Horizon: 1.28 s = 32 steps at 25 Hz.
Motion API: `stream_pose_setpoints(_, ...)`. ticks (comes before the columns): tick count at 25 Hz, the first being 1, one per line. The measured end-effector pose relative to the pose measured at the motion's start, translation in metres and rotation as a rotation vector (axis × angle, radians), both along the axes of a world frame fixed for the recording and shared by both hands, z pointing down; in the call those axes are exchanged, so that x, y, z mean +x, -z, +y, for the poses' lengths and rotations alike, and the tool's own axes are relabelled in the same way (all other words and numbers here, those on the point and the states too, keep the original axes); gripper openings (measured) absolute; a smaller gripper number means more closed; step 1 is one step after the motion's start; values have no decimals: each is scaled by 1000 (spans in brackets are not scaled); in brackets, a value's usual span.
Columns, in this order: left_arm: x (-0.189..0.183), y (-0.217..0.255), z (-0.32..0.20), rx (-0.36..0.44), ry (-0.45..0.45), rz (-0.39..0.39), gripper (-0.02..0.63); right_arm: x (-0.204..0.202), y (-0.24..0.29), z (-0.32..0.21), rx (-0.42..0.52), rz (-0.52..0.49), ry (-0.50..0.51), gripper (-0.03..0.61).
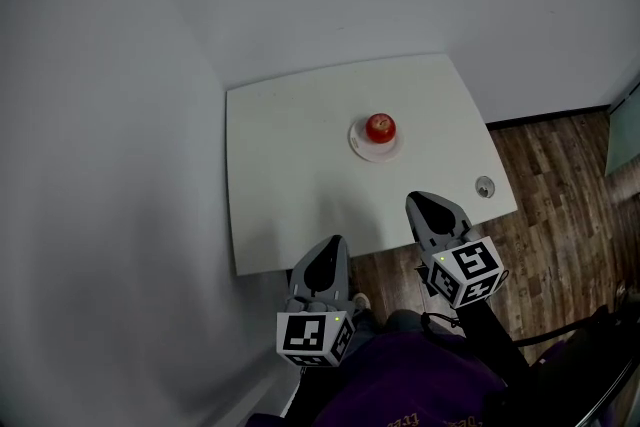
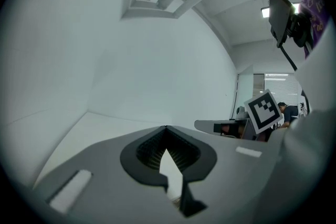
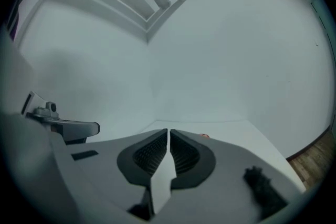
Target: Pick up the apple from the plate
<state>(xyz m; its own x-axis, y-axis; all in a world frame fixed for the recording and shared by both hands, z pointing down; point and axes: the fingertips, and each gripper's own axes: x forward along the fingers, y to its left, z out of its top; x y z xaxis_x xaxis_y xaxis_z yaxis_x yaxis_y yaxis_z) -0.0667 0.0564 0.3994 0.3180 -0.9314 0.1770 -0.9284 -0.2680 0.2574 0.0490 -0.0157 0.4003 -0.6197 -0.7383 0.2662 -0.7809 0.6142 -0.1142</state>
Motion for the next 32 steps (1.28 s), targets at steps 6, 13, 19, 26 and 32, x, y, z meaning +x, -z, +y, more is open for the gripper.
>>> stream_pose_setpoints(6, -11, -11, -9, -22, -3, 15, 6, -7, -11, -11, -22, 27, -14, 12)
stream_pose_setpoints(13, -14, -17, -30, -41, 22, 23, 6, -4, -16, -41, -28, 45, -9, 12)
stream_pose_setpoints(19, -13, -17, -65, -40, 57, 17, 6, -2, -23, -83, -43, 53, 19, 12)
stream_pose_setpoints(26, -10, -16, -115, -52, 97, -3, 6, -5, -28, -137, -65, 72, 81, 12)
stream_pose_setpoints(32, -7, -16, -143, -69, 157, -7, 6, -5, -40, -172, -104, 83, 141, 14)
